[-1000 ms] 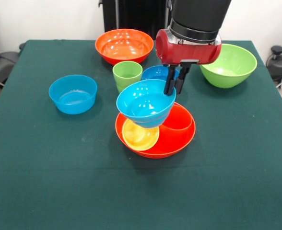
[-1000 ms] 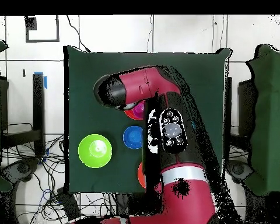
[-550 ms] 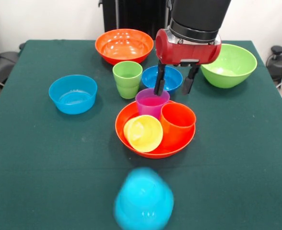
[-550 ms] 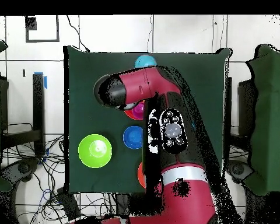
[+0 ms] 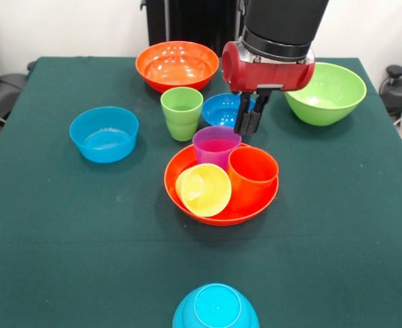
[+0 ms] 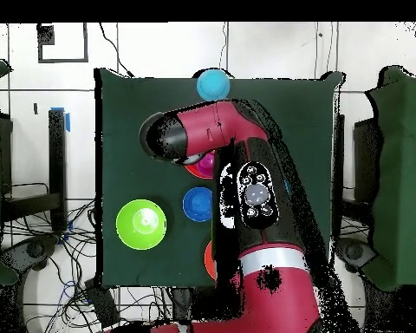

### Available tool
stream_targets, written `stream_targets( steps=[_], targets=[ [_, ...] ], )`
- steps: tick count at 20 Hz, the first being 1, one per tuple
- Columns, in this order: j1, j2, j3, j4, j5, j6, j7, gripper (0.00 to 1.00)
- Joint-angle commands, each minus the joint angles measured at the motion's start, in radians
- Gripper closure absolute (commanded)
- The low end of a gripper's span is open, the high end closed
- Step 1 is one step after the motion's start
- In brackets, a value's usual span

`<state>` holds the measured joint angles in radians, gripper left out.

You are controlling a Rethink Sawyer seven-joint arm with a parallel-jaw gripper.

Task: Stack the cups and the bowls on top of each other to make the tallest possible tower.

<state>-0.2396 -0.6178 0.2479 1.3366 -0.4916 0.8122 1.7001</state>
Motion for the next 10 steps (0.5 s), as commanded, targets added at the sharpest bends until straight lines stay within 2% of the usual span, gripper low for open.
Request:
stream_targets(
  steps=[1, 8, 10],
  targets=[
    [0.018, 0.016, 0.012, 0.072, 0.013, 0.0, 0.051, 1.0],
    [0.005, 0.012, 0.017, 0.09, 0.031, -0.002, 0.054, 1.0],
    [0.009, 0.004, 0.012, 0.094, 0.016, -0.047, 0.063, 1.0]
  ],
)
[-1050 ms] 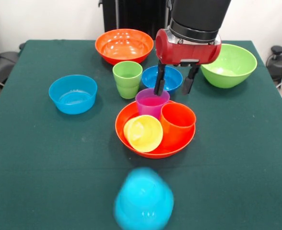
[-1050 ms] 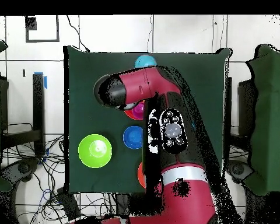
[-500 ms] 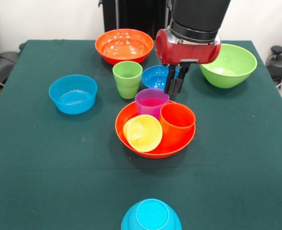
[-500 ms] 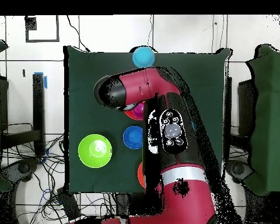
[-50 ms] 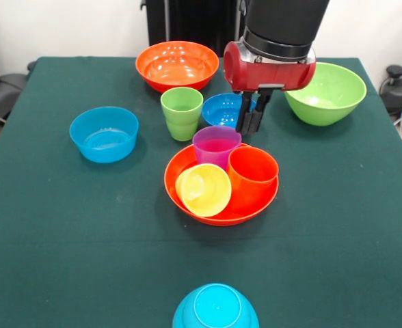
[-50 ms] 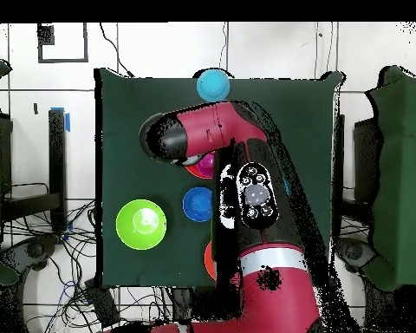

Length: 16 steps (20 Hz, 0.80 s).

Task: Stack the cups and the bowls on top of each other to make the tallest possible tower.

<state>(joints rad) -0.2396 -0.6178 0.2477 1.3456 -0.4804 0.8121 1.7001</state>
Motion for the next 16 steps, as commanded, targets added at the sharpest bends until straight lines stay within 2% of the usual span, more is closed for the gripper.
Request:
stream_targets(
  steps=[1, 5, 6, 7, 11, 16],
  targets=[
    [0.01, -0.001, 0.01, 0.085, -0.006, -0.079, 0.067, 1.0],
    [-0.004, -0.018, 0.027, 0.095, -0.022, -0.196, 0.068, 1.0],
    [-0.017, -0.032, 0.037, 0.101, -0.029, -0.253, 0.061, 1.0],
    [-0.025, -0.037, 0.045, 0.102, -0.028, -0.26, 0.043, 1.0],
    [-0.049, -0.065, 0.05, 0.137, 0.02, -0.207, 0.014, 1.0],
    [-0.037, -0.116, 0.002, 0.185, 0.087, -0.021, 0.02, 1.0]
  ],
)
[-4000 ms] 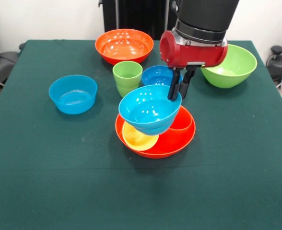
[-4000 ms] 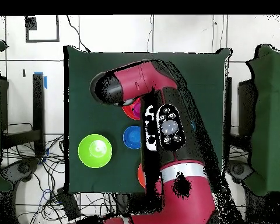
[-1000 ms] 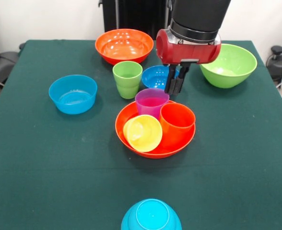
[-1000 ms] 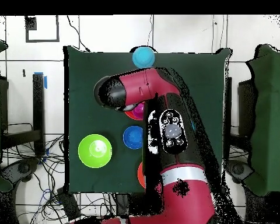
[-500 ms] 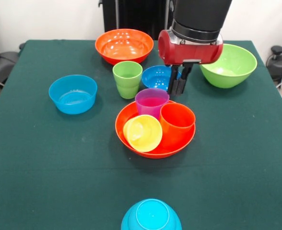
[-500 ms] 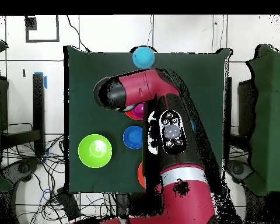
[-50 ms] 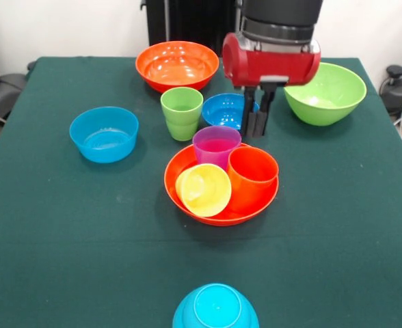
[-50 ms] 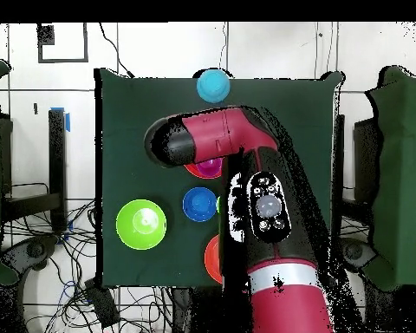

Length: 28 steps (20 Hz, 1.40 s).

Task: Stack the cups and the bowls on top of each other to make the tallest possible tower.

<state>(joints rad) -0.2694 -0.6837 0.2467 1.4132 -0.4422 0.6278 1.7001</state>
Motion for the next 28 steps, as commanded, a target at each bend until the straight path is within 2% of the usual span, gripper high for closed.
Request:
stream_targets(
  steps=[1, 7, 11, 14, 16, 21, 28],
  targets=[
    [-0.003, -0.058, -0.008, 0.126, 0.059, 0.201, 0.022, 1.0],
    [0.016, -0.094, -0.101, 0.194, 0.117, 0.342, 0.134, 1.0],
    [0.034, -0.111, -0.16, 0.248, 0.144, 0.316, 0.222, 1.0],
    [0.046, -0.129, -0.19, 0.314, 0.152, 0.181, 0.281, 1.0],
    [0.066, -0.139, -0.219, 0.342, 0.126, 0.063, 0.32, 1.0],
    [0.115, -0.138, -0.289, 0.384, 0.132, -0.1, 0.45, 1.0],
    [0.207, -0.122, -0.376, 0.389, 0.165, -0.182, 0.584, 1.0]
  ],
)
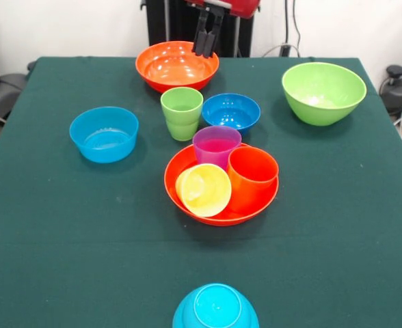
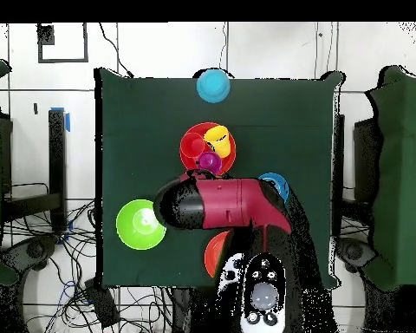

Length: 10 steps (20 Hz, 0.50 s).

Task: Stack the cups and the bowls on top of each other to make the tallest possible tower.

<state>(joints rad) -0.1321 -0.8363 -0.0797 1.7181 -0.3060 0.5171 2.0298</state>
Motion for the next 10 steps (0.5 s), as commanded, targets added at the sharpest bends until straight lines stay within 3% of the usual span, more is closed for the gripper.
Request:
stream_targets(
  steps=[1, 10],
  targets=[
    [0.078, 0.031, -0.052, 0.084, 0.032, -0.066, 0.26, 1.0],
    [0.118, 0.032, -0.051, 0.057, 0.042, 0.002, 0.255, 1.0]
  ],
)
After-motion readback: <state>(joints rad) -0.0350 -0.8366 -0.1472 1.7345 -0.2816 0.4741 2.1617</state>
